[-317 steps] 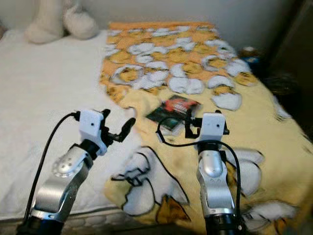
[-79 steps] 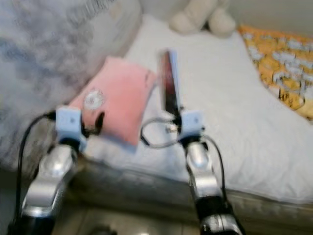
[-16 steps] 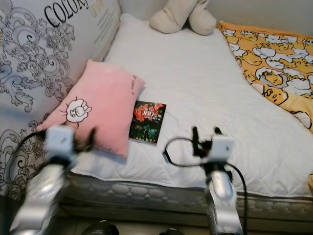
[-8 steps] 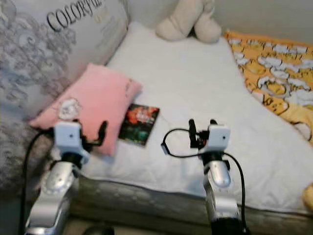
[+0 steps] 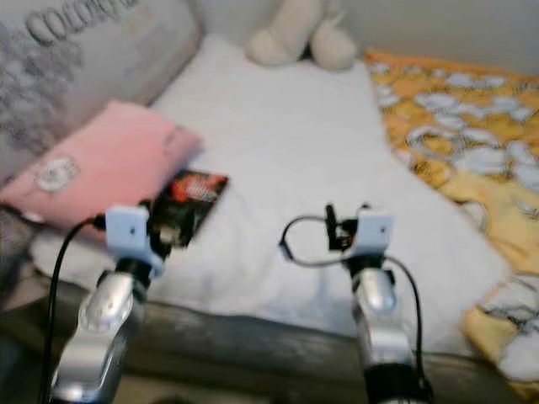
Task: Clean up the room
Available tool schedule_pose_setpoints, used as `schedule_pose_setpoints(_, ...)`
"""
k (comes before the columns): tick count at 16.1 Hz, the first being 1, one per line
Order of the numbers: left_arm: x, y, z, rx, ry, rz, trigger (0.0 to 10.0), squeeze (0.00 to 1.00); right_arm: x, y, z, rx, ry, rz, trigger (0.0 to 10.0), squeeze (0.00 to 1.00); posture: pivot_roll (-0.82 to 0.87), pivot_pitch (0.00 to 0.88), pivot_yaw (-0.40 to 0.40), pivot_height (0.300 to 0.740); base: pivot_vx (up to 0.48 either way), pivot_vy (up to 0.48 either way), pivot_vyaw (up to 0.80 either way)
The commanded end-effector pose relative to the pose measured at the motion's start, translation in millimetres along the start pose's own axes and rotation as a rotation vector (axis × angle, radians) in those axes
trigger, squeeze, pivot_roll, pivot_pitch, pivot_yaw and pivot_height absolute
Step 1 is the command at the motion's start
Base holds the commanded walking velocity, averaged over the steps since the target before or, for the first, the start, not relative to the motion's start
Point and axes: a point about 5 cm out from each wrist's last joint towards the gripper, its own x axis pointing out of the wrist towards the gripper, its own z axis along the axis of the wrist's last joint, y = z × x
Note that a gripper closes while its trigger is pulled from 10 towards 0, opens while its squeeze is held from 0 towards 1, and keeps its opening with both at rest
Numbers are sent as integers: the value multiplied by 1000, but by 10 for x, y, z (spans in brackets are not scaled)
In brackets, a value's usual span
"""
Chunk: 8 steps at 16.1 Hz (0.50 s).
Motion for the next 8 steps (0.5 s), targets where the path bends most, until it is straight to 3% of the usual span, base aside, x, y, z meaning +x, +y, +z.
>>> schedule_pose_setpoints(1,0,21,0,-3,0,-1,10000,0,24,38,3,-11,2,9,10000,0,8,0,0,719,0,-461,0)
schedule_pose_setpoints(4,34,45,29,-5,-9,-14,10000,0,23,41,-5,-26,9,-1,10000,0,5,0,10,715,0,-459,-331)
schedule_pose_setpoints(8,45,31,27,-7,-6,-38,10000,0,20,79,14,-35,-8,7,10000,0,2,0,20,715,0,-454,0)
